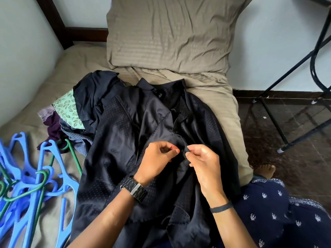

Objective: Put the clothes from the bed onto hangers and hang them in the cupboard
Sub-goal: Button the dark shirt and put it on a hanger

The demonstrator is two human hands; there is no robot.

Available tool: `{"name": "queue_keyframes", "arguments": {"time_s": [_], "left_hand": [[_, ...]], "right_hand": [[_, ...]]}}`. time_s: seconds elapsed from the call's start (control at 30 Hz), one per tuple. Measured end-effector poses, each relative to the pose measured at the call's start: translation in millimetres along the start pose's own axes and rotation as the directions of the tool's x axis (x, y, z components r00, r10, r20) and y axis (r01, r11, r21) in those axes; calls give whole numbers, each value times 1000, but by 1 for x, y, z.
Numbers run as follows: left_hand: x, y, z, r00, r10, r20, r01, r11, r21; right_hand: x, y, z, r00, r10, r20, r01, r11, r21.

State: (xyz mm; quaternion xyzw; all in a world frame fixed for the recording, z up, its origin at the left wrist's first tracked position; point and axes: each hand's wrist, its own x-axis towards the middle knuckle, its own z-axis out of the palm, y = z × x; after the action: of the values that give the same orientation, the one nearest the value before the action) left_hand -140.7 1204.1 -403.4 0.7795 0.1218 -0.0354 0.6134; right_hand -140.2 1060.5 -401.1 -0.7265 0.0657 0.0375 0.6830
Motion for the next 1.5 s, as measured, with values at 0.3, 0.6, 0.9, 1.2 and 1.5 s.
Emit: {"name": "queue_keyframes", "arguments": {"time_s": [0.3,0.6,0.9,1.2,1.5], "left_hand": [[-9,6,3,996,-51,69,63,979,-192],[-13,3,3,997,-61,38,69,969,-238],[-16,11,3,991,-76,107,110,925,-362],[-12,21,3,998,-7,69,32,927,-374],[-5,29,4,992,116,43,-88,907,-411]], "right_hand": [[-15,-6,7,953,-302,-2,285,900,-329],[-13,-10,3,954,-278,111,299,898,-322],[-7,-13,0,957,-263,123,288,909,-302],[-11,-25,2,944,-315,94,329,901,-282],[4,-46,-13,992,-2,125,-1,1000,23]]}}
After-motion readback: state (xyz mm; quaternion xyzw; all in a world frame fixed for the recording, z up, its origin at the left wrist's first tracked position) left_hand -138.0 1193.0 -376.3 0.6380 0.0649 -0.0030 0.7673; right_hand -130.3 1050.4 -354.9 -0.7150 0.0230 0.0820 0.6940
